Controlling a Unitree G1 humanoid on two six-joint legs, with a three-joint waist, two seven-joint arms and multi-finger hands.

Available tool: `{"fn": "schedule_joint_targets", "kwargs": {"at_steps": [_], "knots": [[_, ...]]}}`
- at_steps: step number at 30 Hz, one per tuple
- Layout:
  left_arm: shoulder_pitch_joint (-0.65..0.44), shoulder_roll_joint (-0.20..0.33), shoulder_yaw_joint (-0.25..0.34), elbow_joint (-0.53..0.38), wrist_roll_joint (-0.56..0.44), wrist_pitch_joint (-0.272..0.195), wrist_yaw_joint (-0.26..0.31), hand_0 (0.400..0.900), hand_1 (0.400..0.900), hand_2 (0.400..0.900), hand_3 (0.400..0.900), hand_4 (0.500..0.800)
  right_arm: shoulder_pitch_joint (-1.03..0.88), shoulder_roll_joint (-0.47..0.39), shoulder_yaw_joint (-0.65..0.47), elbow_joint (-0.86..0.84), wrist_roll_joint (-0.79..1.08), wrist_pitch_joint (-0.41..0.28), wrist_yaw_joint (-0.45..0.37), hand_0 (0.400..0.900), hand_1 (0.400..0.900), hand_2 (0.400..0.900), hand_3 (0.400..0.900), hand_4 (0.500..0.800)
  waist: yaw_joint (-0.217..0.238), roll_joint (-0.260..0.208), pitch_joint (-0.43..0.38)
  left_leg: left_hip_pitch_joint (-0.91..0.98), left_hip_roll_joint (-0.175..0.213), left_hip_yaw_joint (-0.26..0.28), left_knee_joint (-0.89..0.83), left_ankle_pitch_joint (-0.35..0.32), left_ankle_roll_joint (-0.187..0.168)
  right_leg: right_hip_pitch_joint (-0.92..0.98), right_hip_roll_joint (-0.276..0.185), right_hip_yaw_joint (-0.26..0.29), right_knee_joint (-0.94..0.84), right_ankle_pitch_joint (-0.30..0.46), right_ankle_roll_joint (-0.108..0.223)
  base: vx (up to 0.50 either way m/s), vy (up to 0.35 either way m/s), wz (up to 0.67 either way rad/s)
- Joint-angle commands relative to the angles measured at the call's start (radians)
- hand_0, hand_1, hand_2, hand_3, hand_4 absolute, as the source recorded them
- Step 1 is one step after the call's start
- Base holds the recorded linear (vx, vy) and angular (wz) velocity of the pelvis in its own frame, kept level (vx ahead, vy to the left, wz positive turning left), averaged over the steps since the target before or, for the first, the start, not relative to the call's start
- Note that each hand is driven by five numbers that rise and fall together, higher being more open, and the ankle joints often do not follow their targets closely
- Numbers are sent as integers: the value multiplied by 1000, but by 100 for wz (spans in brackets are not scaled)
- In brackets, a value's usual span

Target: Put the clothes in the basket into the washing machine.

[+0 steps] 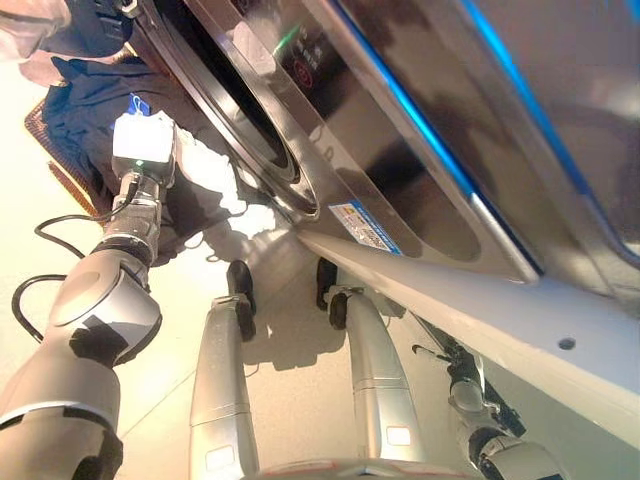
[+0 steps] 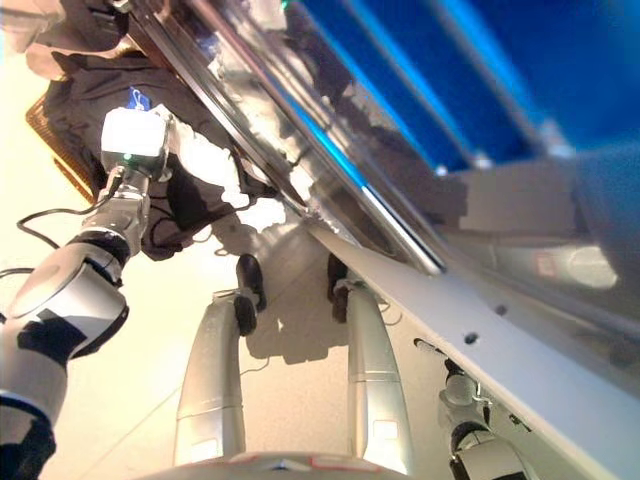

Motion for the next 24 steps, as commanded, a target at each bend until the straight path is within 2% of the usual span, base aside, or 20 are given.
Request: {"fn": "schedule_joint_targets", "kwargs": {"at_steps": [1, 11, 18, 19, 20, 21, 22, 24], "knots": [[-74, 56, -43, 30, -2, 45, 99, 900, 900, 900, 900, 800, 124, -33, 29, 3, 56, -23, -61, 900, 900, 900, 900, 800, -48, 28, -16, 11, -12, 0, -17, -70, -3, -37, 45, -36, -14, 83, -30, -13, 5, -6], [-65, -27, -1, 21, -77, 25, 128, 900, 900, 900, 900, 800, 114, -39, 33, -2, 45, -32, -80, 900, 900, 900, 900, 800, -49, 36, -36, -77, -12, -16, 49, -80, 4, -113, 51, -45, 43, 65, -46, -16, -4, -4], [-62, -65, -33, 18, -70, 18, 129, 900, 900, 900, 900, 800, 82, -58, 43, 7, 36, -33, -93, 900, 900, 900, 900, 800, -44, 50, -47, -85, -16, -22, 39, -72, 3, -117, 52, -45, 34, 68, -53, -6, -4, 1], [-59, -72, -35, 21, -72, 17, 126, 847, 847, 847, 847, 768, 73, -58, 47, 10, 37, -32, -95, 900, 900, 900, 900, 800, -42, 51, -48, -90, -16, -23, 39, -71, 4, -120, 55, -43, 31, 69, -54, -11, -5, -3], [-57, -76, -39, 28, -70, 18, 123, 720, 720, 720, 720, 692, 65, -57, 48, 12, 38, -32, -97, 900, 900, 900, 900, 800, -42, 53, -49, -94, -14, -23, 40, -71, 4, -123, 57, -42, 29, 71, -54, -21, -5, -7], [-53, -77, -43, 40, -73, 20, 108, 641, 641, 641, 641, 645, 51, -61, 44, 16, 45, -31, -103, 900, 900, 900, 900, 800, -41, 56, -48, -103, -10, -24, 42, -71, 5, -131, 59, -39, 29, 71, -54, -15, -6, -6], [-54, -77, -43, 40, -73, 20, 108, 633, 633, 633, 633, 640, 51, -61, 44, 16, 45, -31, -102, 900, 900, 900, 900, 800, -41, 56, -49, -103, -10, -24, 43, -71, 5, -132, 59, -39, 29, 71, -54, -25, -12, -7], [-57, -76, -46, 45, -76, 20, 92, 508, 508, 508, 508, 565, 37, -64, 40, 18, 53, -30, -108, 900, 900, 900, 900, 800, -37, 60, -46, -125, -9, -28, 58, -72, 6, -148, 61, -39, 41, 67, -55, 0, 0, 0]]}}
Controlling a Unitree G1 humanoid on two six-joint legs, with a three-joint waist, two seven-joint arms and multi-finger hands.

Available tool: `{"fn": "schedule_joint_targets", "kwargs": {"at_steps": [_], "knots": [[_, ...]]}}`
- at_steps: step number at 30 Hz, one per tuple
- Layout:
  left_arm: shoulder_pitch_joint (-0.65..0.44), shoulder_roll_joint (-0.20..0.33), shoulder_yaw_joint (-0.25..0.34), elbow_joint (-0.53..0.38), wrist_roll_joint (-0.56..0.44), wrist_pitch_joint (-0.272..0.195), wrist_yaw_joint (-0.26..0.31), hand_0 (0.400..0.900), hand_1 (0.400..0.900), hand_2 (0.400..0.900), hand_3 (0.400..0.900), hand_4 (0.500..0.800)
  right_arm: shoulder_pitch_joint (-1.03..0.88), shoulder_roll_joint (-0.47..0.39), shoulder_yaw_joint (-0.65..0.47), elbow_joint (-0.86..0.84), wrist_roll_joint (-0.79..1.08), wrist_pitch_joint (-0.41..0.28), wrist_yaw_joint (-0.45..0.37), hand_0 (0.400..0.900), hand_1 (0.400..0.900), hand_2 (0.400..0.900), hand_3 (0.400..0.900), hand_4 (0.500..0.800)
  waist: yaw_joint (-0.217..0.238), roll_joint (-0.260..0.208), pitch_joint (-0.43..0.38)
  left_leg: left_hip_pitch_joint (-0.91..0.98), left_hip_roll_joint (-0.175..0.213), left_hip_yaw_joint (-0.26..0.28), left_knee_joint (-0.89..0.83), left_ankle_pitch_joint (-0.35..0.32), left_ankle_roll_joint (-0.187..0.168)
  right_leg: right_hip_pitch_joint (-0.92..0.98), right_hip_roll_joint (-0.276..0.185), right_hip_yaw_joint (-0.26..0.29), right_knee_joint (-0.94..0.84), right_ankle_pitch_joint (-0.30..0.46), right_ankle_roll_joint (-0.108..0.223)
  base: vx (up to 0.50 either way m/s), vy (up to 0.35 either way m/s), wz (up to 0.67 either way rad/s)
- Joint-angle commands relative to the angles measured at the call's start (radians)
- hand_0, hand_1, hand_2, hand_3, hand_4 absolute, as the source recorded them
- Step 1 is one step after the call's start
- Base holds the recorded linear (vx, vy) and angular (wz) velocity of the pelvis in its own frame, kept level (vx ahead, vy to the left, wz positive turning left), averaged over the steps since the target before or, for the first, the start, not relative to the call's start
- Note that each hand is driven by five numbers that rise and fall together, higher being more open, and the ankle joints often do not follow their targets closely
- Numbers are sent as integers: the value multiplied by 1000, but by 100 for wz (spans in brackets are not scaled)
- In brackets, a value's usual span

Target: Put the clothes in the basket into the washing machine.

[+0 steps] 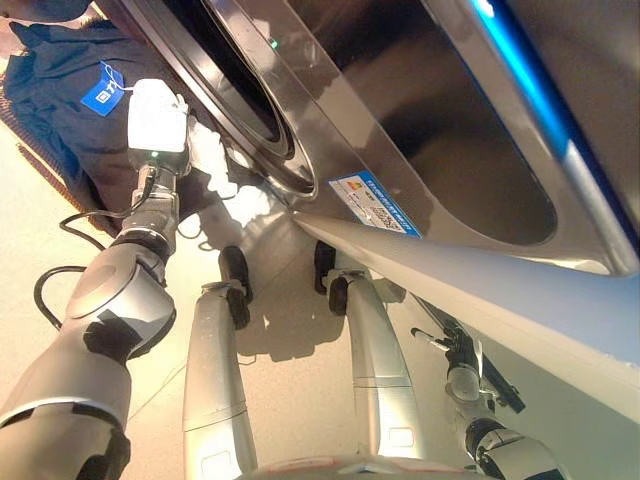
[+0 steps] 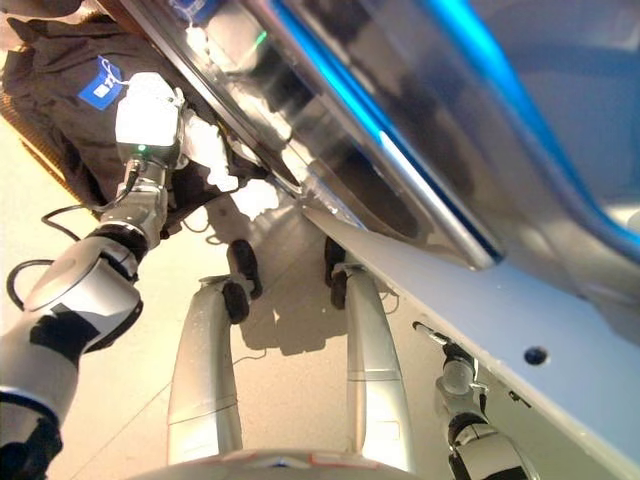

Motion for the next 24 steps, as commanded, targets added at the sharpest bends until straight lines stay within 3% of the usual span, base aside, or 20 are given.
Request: {"fn": "schedule_joint_targets", "kwargs": {"at_steps": [1, 2, 16, 20, 24], "knots": [[-48, -4, -41, 51, -14, 4, 26, 508, 508, 508, 508, 565, 35, -65, 34, 57, 58, 2, -71, 900, 900, 900, 900, 800, -29, 66, -35, -27, -26, -40, -26, -57, -7, -39, 47, -65, -36, 67, -57, 0, 0, 0], [-50, -1, -41, 52, -15, 5, 23, 400, 400, 400, 400, 500, 28, -68, 31, 60, 66, 4, -73, 900, 900, 900, 900, 800, -27, 68, -32, -39, -25, -44, -15, -58, -6, -49, 48, -66, -26, 65, -57, -30, -22, 0], [-39, -67, -15, 48, -40, 9, 34, 400, 400, 400, 400, 500, -53, -47, 43, 87, 90, -4, -101, 900, 900, 900, 900, 800, -6, 71, -12, -109, -16, -63, 24, -48, -6, -103, 40, -81, 24, 65, -56, -20, -17, 1], [-49, -116, 64, 43, -145, -10, 46, 400, 400, 400, 400, 500, -73, -44, 45, 99, 77, 7, -103, 900, 900, 900, 900, 800, -7, 78, -43, -61, -26, -60, -52, -21, -13, -65, 34, -93, -29, 81, -54, 20, 10, 8], [-77, -141, 205, 17, -355, -75, 74, 400, 400, 400, 400, 500, -78, -52, 43, 103, 80, 20, -95, 900, 900, 900, 900, 800, -9, 73, -68, 43, -22, -57, -179, 11, -26, 37, 33, -105, -140, 106, -53, 18, -34, 12]]}}
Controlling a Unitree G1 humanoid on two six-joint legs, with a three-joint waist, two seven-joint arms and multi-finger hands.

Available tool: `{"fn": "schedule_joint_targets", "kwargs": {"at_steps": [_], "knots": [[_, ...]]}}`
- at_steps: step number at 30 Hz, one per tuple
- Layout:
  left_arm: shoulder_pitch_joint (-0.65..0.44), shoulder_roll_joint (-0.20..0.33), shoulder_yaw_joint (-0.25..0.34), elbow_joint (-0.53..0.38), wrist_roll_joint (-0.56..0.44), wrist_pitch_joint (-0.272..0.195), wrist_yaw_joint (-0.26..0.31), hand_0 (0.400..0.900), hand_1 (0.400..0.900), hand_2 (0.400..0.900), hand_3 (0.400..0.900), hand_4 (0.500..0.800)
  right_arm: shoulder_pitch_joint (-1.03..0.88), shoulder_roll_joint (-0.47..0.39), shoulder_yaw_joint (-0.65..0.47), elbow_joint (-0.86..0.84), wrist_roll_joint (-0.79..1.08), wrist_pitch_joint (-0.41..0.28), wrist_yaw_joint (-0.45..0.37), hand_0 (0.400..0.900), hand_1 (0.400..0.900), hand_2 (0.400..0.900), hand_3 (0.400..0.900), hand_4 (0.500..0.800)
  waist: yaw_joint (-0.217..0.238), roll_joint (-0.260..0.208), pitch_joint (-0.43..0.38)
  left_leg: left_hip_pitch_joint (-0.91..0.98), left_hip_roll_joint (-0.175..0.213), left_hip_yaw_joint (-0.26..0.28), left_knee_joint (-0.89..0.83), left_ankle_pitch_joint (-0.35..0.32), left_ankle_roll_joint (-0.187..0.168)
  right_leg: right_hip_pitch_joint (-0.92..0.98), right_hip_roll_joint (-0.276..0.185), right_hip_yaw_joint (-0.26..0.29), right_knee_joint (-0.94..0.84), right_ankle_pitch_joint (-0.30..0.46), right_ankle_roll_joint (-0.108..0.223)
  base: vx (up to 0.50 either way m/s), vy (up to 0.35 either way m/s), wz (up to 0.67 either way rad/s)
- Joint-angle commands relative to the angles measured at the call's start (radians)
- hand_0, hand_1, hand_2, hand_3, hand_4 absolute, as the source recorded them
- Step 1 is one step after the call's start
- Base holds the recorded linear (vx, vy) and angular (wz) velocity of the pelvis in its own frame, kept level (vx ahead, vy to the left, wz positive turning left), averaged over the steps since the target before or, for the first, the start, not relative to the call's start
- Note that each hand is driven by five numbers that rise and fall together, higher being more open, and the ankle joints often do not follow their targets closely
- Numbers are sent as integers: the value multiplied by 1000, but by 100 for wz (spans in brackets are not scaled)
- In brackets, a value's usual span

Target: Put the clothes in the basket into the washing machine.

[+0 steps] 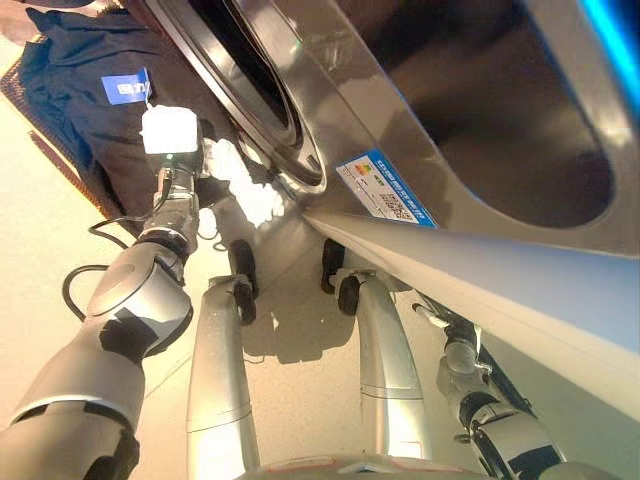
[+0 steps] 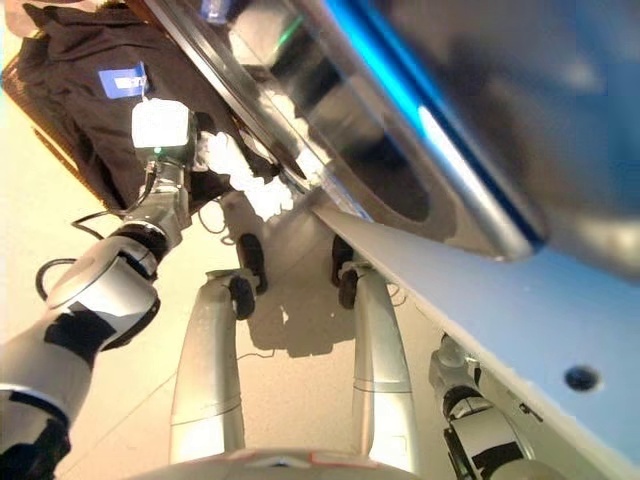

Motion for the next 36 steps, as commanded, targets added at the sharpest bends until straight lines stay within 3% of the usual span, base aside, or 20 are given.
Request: {"fn": "schedule_joint_targets", "kwargs": {"at_steps": [1, 4, 7, 10, 13, 18, 20, 26, 29, 32, 33, 36], "knots": [[-77, -45, 134, 19, -231, -89, 88, 400, 400, 400, 400, 500, 47, -51, 41, 95, 44, 6, -51, 900, 900, 900, 900, 800, -58, 66, -57, 99, -10, -43, -188, -18, -11, 105, 42, -97, -175, 97, -35, 20, -62, 11], [-71, -71, 249, -23, -402, -158, 129, 400, 400, 400, 400, 500, 67, -45, 34, 92, 60, 14, -48, 900, 900, 900, 900, 800, -64, 60, -68, 174, -11, -49, -283, 7, -21, 186, 45, -108, -274, 125, -27, 28, -72, 12], [-64, -114, 405, -86, -610, -246, 180, 400, 400, 400, 400, 500, 76, -29, 41, 77, 70, 19, -53, 900, 900, 900, 900, 800, -72, 48, -78, 243, -7, -54, -376, 28, -33, 264, 54, -121, -378, 156, -14, 36, -75, 6], [-35, -140, 521, -139, -768, -358, 209, 400, 400, 400, 400, 500, 84, -19, 49, 59, 73, 16, -59, 900, 900, 900, 900, 800, -83, 29, -90, 302, 0, -65, -451, 52, -48, 328, 62, -127, -472, 183, -4, 51, -98, 5], [-23, -162, 595, -173, -892, -456, 204, 400, 400, 400, 400, 500, 89, -13, 58, 42, 69, 12, -65, 900, 900, 900, 900, 800, -98, 11, -104, 355, 8, -76, -509, 66, -60, 382, 73, -133, -554, 206, -2, 56, -88, 0], [23, -153, 682, -199, -1101, -570, 75, 400, 400, 400, 400, 500, 112, -7, 54, 33, 41, 10, -58, 900, 900, 900, 900, 800, -118, -6, -136, 433, 24, -70, -576, 80, -69, 448, 87, -115, -642, 238, 7, 78, -37, -14], [44, -143, 709, -203, -1171, -594, 5, 400, 400, 400, 400, 500, 127, -8, 44, 29, 25, 14, -46, 900, 900, 900, 900, 800, -124, -8, -143, 458, 24, -64, -587, 82, -71, 466, 92, -109, -657, 249, 9, 71, 15, -24], [98, -156, 738, -235, -1199, -633, -48, 400, 400, 400, 400, 500, 189, -17, 12, 25, -23, 30, -20, 900, 900, 900, 900, 800, -130, -5, -172, 572, 20, -46, -661, 102, -84, 561, 97, -101, -725, 271, 20, 98, 14, -14], [133, -165, 751, -230, -1255, -628, -119, 400, 400, 400, 400, 500, 194, -40, -9, 31, -33, 45, 4, 900, 900, 900, 900, 800, -122, 1, -177, 652, 11, -40, -725, 124, -92, 619, 99, -98, -748, 272, 25, 112, 29, -1], [148, -155, 756, -210, -1307, -601, -206, 400, 400, 400, 400, 500, 185, -60, -29, 37, -33, 57, 25, 900, 900, 900, 900, 800, -117, 4, -173, 716, 5, -33, -781, 144, -99, 662, 99, -94, -768, 270, 28, 93, 34, -1], [155, -148, 756, -203, -1365, -567, -276, 400, 400, 400, 400, 500, 179, -73, -35, 40, -31, 65, 44, 900, 900, 900, 900, 800, -115, 6, -168, 732, 3, -28, -792, 148, -100, 672, 98, -91, -773, 270, 29, 49, 38, -7], [149, -105, 732, -168, -1374, -526, -349, 400, 400, 400, 400, 500, 140, -111, -47, 59, -22, 79, 70, 900, 900, 900, 900, 800, -108, 8, -145, 731, -2, -23, -789, 156, -100, 673, 97, -85, -773, 270, 27, 8, 33, -6]]}}
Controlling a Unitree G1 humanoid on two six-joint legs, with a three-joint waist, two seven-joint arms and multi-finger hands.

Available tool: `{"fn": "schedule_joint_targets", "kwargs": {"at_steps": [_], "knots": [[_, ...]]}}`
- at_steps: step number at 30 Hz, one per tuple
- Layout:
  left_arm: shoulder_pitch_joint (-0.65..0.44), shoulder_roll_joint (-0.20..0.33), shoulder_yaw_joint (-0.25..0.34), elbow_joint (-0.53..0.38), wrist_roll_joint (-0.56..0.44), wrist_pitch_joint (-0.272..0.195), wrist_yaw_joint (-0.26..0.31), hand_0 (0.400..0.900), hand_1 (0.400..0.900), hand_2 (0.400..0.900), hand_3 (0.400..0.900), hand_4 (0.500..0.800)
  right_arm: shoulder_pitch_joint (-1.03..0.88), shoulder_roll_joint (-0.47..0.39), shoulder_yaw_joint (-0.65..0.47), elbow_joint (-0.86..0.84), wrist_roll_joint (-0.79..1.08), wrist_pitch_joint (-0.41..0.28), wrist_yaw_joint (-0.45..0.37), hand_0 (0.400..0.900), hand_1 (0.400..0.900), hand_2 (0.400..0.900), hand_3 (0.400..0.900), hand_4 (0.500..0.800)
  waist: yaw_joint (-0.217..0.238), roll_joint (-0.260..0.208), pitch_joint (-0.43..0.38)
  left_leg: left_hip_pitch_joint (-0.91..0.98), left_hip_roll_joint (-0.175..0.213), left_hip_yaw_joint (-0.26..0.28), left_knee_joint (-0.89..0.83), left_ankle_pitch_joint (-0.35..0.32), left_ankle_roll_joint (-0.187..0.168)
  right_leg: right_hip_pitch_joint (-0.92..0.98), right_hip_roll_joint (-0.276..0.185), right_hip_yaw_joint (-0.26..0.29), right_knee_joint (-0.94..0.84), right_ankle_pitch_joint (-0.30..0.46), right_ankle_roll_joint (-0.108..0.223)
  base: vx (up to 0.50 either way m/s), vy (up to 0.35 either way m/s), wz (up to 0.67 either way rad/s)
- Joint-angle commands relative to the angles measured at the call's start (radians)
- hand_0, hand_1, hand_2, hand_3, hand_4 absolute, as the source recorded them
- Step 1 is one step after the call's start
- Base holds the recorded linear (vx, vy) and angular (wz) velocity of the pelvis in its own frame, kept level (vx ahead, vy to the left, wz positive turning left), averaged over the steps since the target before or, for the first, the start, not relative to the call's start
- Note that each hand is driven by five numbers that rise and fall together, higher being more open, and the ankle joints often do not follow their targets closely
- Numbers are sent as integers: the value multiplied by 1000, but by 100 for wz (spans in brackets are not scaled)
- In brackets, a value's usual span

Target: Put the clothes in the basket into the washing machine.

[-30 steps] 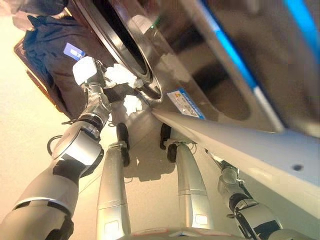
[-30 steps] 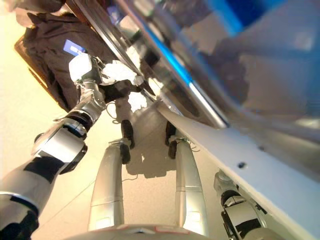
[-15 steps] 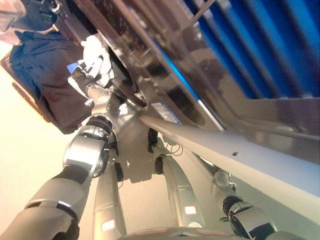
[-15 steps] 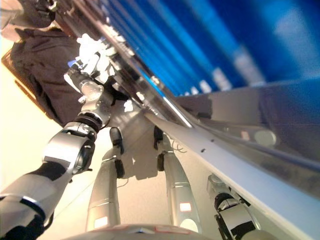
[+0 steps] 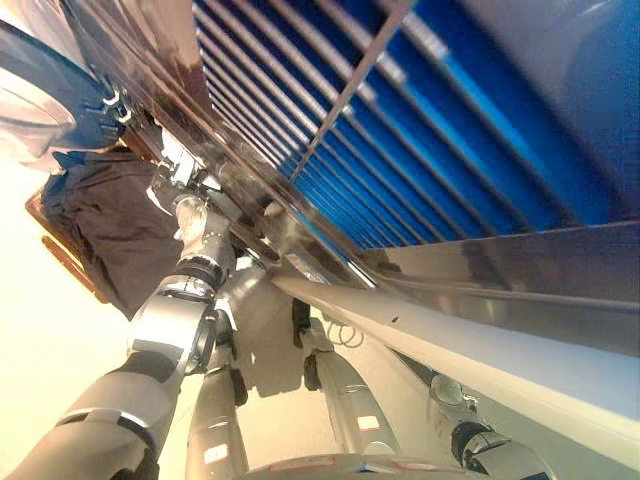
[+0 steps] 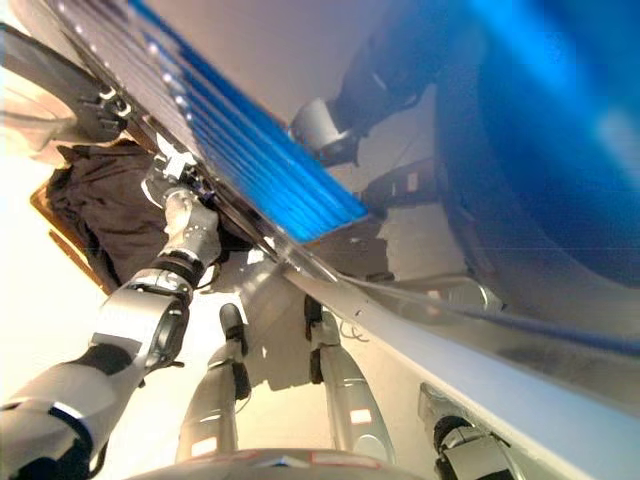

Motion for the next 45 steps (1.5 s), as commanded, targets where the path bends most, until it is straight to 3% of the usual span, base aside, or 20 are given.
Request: {"fn": "schedule_joint_targets", "kwargs": {"at_steps": [1, 4, 5, 7, 10, 15, 17, 22, 31, 38, 42, 44, 45], "knots": [[-60, 73, -8, 21, -17, -11, -162, 400, 400, 400, 400, 500, -13, -181, -40, 93, 19, 13, -1, 900, 900, 900, 900, 800, 0, 62, -8, 47, 31, -82, -49, -47, -72, -15, 55, -55, 9, 26, -4, -35, 34, -3], [-65, 124, -30, 37, -57, 33, -270, 400, 400, 400, 400, 500, -30, -218, -58, 125, 44, 26, 40, 900, 900, 900, 900, 800, -3, 66, 18, -2, 32, -82, -18, -48, -69, -46, 52, -53, 14, 32, -6, -47, 32, -5], [-68, 139, -39, 41, -57, 41, -293, 502, 502, 502, 502, 561, -28, -224, -63, 137, 49, 28, 52, 900, 900, 900, 900, 800, -5, 67, 21, -24, 34, -84, -5, -51, -66, -60, 53, -52, 15, 36, -5, -39, 19, -6], [-67, 153, -47, 38, -57, 41, -319, 900, 900, 900, 900, 800, -19, -228, -77, 151, 57, 27, 57, 900, 900, 900, 900, 800, -10, 69, 24, -69, 37, -88, 23, -56, -63, -91, 53, -48, 19, 40, -6, -21, 29, -8], [-78, 166, -57, 58, -56, 49, -322, 900, 900, 900, 900, 800, -6, -234, -99, 176, 68, 27, 60, 900, 900, 900, 900, 800, -11, 79, 20, -119, 42, -95, 53, -61, -61, -133, 47, -44, 32, 41, -8, 8, 40, -3], [-51, 138, -47, 32, -80, 48, -347, 900, 900, 900, 900, 800, -4, -230, -111, 179, 65, 21, 49, 900, 900, 900, 900, 800, -6, 87, 0, -143, 38, -98, 58, -68, -57, -157, 42, -39, 35, 42, -11, 21, 24, 1], [-57, 134, -56, 65, -63, 53, -327, 900, 900, 900, 900, 800, -23, -229, -103, 185, 62, 24, 46, 900, 900, 900, 900, 800, -3, 92, -10, -150, 36, -95, 59, -72, -54, -164, 37, -35, 33, 43, -12, 19, 51, 0], [-90, 126, -68, 52, -58, 34, -306, 900, 900, 900, 900, 800, -44, -222, -95, 183, 63, 18, 31, 900, 900, 900, 900, 800, 0, 101, -11, -159, 31, -96, 45, -67, -54, -177, 30, -33, 27, 48, -12, 5, 14, 1], [-133, 80, -132, 2, -49, 25, -322, 900, 900, 900, 900, 800, -35, -188, -60, 175, 69, 11, 27, 900, 900, 900, 900, 800, -9, 95, 25, -191, 29, -94, 75, -73, -43, -199, 32, -25, 38, 60, -10, -5, 17, -7], [-61, 41, -83, -23, -36, -36, -249, 900, 900, 900, 900, 800, -34, -177, -60, 172, 55, 2, 2, 900, 900, 900, 900, 800, 15, 99, 20, -162, 20, -103, 57, -60, -45, -185, 30, -26, 46, 47, -17, 13, -16, 6], [-50, 31, -97, -5, -24, -6, -261, 900, 900, 900, 900, 800, -64, -192, -52, 170, 51, 15, 6, 900, 900, 900, 900, 800, 25, 98, 23, -125, 14, -104, 38, -53, -47, -156, 28, -32, 42, 49, -17, -9, -14, 4], [-55, 38, -176, 23, 53, 57, -311, 900, 900, 900, 900, 800, -103, -217, -36, 167, 47, 27, 18, 900, 900, 900, 900, 800, 31, 108, 26, -98, 12, -102, 7, -36, -55, -138, 21, -36, 32, 56, -13, -35, 13, 10], [-47, 43, -225, -5, 72, 75, -355, 900, 900, 900, 900, 800, -132, -230, -29, 173, 43, 46, 30, 900, 900, 900, 900, 800, 38, 117, 39, -69, 8, -100, -18, -25, -58, -121, 17, -42, 23, 65, -6, -37, 30, 9]]}}
